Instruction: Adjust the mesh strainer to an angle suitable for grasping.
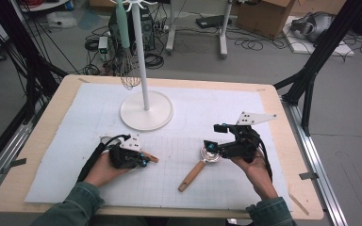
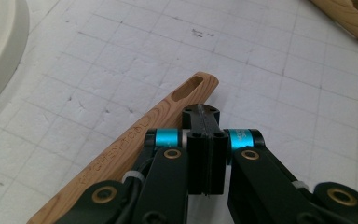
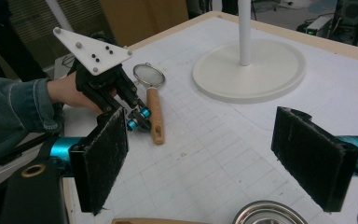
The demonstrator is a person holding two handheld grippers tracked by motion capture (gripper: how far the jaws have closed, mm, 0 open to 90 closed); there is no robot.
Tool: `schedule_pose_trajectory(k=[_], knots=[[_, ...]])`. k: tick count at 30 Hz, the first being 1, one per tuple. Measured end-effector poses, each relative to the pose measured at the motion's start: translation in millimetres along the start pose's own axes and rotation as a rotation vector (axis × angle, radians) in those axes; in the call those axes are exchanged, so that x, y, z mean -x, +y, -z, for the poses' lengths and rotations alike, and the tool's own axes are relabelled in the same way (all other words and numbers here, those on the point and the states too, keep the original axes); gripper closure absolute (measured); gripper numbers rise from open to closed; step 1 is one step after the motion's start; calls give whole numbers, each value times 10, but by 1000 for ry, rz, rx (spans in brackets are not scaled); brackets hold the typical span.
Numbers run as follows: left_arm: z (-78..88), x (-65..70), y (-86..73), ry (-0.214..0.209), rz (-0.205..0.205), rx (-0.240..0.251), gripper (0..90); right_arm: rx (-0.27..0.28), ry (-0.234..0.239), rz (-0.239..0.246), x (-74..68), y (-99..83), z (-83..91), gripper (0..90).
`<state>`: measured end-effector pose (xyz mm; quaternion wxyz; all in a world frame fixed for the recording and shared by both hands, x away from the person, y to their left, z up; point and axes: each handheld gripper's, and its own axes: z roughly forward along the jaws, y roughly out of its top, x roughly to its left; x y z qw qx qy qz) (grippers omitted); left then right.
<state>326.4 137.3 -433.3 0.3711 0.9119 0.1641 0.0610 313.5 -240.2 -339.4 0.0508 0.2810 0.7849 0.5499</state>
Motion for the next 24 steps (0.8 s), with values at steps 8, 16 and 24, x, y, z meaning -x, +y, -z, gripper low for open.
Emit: schedule_pose_trajectory(k=[8,16,24], knots=[[44,-40,-4,9,31,7,892,3,3,2,-7,2,-20,176],[346,-212,18,86,57,57,889,-7,7,7,-31,5,-59,177],[446,-451,-64,163,124,58,890,-15,16,11,-65,6,-100,177]])
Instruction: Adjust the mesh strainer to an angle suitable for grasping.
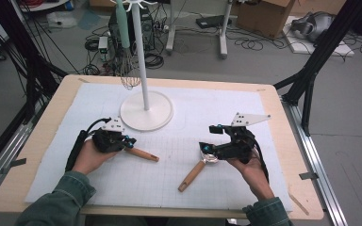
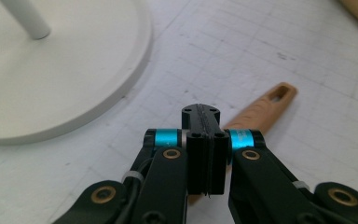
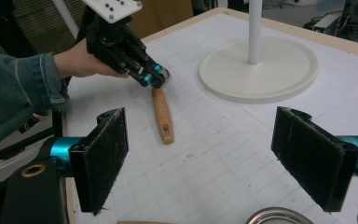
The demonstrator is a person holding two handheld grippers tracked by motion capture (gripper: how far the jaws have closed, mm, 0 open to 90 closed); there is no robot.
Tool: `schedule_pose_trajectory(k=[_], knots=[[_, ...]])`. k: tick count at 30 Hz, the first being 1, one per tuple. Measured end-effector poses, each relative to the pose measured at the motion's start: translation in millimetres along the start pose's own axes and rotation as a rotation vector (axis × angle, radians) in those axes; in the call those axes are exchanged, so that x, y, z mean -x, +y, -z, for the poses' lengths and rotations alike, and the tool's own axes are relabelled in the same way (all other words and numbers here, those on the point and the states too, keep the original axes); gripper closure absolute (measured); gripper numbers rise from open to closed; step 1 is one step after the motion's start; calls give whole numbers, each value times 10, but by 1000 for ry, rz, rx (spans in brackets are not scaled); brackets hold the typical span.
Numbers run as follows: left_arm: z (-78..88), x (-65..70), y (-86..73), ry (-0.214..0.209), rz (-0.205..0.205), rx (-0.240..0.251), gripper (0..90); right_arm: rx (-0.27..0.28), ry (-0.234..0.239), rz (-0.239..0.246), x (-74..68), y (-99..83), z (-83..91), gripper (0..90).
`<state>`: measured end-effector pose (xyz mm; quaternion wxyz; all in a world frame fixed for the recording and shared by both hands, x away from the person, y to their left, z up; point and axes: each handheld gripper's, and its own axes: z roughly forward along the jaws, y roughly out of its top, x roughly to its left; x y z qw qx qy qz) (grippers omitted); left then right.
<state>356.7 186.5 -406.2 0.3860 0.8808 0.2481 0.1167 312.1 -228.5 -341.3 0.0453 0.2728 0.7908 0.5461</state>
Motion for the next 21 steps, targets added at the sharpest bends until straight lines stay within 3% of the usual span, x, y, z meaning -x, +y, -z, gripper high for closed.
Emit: schedule_pose_trajectory(k=[4,13,21], knots=[[-18,-92,-49,40,23,-40,893,1,3,-2,2,0,-2,176],[-56,-147,-147,53,38,-98,894,-1,10,-7,13,-3,-3,176],[-40,-153,-214,46,57,-99,895,3,10,-9,20,0,-7,176]])
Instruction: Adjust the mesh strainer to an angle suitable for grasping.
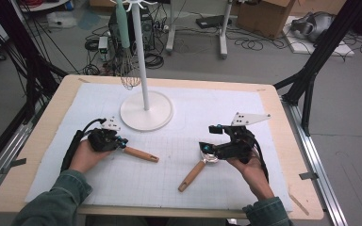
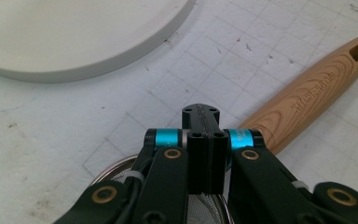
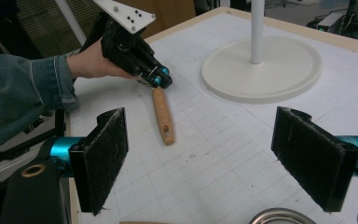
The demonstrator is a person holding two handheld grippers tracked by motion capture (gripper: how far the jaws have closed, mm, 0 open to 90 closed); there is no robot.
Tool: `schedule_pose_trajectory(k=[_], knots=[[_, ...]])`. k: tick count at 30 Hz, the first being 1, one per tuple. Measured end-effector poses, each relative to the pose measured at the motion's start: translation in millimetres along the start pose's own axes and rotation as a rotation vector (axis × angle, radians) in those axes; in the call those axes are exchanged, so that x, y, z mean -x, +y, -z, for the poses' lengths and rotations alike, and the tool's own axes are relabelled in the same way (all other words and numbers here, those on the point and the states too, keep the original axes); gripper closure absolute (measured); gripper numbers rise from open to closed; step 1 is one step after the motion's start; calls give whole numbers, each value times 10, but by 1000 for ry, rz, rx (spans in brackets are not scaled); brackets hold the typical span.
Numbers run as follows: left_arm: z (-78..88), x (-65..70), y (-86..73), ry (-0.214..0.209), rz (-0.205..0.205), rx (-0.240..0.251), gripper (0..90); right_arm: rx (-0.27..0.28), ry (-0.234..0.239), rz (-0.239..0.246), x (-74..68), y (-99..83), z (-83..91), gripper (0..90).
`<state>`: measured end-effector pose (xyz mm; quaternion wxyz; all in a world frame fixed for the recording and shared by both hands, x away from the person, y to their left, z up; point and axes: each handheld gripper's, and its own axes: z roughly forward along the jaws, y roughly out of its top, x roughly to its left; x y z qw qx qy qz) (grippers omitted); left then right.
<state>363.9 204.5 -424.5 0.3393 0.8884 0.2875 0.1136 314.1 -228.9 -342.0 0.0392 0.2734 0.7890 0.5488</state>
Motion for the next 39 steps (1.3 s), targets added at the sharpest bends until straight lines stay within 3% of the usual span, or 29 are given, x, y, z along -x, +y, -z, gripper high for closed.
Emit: schedule_pose_trajectory(k=[13,26,39], knots=[[42,54,-34,-14,11,-4,895,-4,4,6,7,5,-23,176],[69,114,-34,0,12,-27,897,2,6,6,16,7,-14,177],[65,81,-21,-14,2,-23,896,4,6,3,27,6,-17,176]])
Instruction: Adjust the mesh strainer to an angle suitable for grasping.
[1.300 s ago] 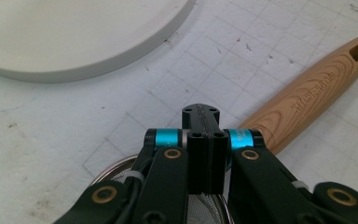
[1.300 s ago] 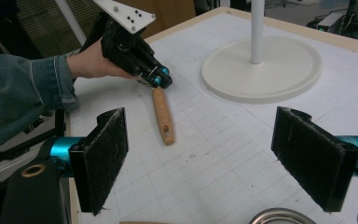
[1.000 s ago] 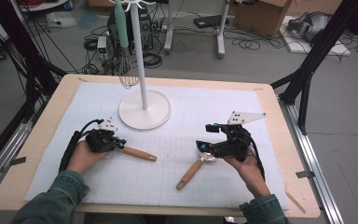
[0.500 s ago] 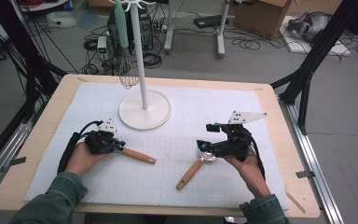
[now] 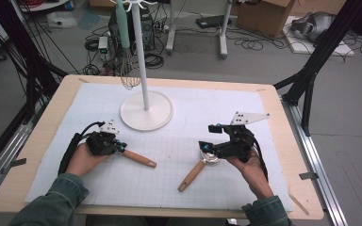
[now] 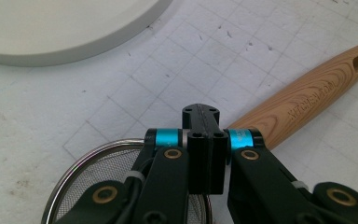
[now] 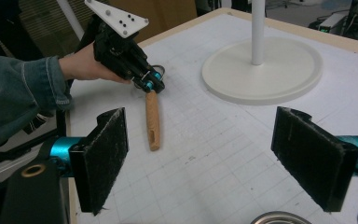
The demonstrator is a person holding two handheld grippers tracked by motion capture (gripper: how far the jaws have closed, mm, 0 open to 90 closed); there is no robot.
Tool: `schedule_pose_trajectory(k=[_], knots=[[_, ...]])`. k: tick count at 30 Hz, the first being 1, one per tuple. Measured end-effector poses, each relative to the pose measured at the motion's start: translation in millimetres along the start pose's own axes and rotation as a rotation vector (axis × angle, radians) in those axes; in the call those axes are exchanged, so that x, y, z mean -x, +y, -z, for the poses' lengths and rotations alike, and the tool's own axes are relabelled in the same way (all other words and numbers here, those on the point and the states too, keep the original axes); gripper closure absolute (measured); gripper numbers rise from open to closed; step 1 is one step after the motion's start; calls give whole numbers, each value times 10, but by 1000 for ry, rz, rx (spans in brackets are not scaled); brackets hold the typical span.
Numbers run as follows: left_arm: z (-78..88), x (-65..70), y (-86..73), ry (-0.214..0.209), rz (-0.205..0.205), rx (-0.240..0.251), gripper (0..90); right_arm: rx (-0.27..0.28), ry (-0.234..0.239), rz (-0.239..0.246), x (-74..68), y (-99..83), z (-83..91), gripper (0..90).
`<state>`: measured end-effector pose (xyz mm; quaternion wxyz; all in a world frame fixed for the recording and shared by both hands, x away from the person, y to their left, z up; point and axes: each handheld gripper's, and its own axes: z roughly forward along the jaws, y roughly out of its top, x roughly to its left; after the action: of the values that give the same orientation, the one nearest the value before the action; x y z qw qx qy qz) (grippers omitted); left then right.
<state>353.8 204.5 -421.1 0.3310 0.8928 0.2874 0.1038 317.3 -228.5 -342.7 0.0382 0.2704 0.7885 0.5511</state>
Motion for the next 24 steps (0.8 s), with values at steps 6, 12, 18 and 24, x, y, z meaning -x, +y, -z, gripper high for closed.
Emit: schedule_pose_trajectory(k=[6,12,18,24], knots=[[58,-25,42,0,-28,27,895,-1,3,-7,15,-1,-1,176],[47,-22,93,-6,-57,10,895,-7,7,-3,9,-2,-18,177],[46,-23,99,-8,-70,3,895,-3,7,-8,15,-3,1,177],[1,-50,70,-11,-67,-24,895,-3,9,-8,15,-3,-2,176]])
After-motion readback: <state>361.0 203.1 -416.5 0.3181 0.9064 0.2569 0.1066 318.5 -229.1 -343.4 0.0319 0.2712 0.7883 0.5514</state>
